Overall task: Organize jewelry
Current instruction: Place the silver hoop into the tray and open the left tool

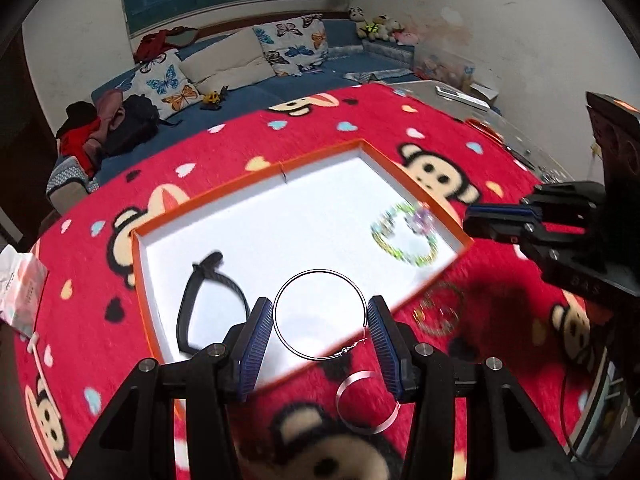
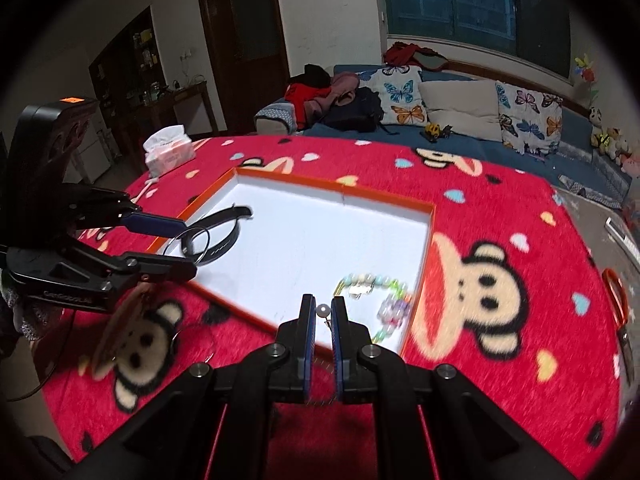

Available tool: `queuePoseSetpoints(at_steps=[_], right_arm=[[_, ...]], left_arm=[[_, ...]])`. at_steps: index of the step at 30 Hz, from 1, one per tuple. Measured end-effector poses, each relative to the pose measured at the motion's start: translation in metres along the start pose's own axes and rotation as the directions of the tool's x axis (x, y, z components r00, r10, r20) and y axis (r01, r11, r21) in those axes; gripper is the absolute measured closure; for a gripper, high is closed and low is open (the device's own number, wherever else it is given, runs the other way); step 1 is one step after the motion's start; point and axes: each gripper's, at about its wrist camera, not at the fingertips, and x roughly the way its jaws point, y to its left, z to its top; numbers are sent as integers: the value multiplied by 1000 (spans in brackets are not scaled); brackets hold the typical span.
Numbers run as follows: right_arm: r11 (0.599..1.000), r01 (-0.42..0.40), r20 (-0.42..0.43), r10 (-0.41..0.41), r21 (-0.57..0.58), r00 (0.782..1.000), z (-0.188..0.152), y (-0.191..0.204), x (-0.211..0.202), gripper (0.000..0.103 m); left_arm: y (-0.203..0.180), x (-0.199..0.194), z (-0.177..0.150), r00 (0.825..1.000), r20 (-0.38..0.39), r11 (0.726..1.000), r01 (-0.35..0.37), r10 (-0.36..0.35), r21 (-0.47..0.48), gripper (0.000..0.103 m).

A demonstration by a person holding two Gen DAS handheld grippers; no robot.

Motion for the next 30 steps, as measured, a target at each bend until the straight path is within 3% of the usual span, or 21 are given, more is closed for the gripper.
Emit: queuePoseSetpoints(at_steps=[6,15,30], right_arm=[[999,40,-42,-39,20,998,7,-15,29,93],[998,43,-94,-38,44,995,0,-22,51,93],[997,37,-120,-29,61,992,-3,-23,57,93]], left_arm=[[9,34,17,999,-40,1000,-6,5,-16,51],[16,73,13,994,-110,1000,-21,18,-21,50],[15,75,11,991,-132,999,-20,15,-32,45]])
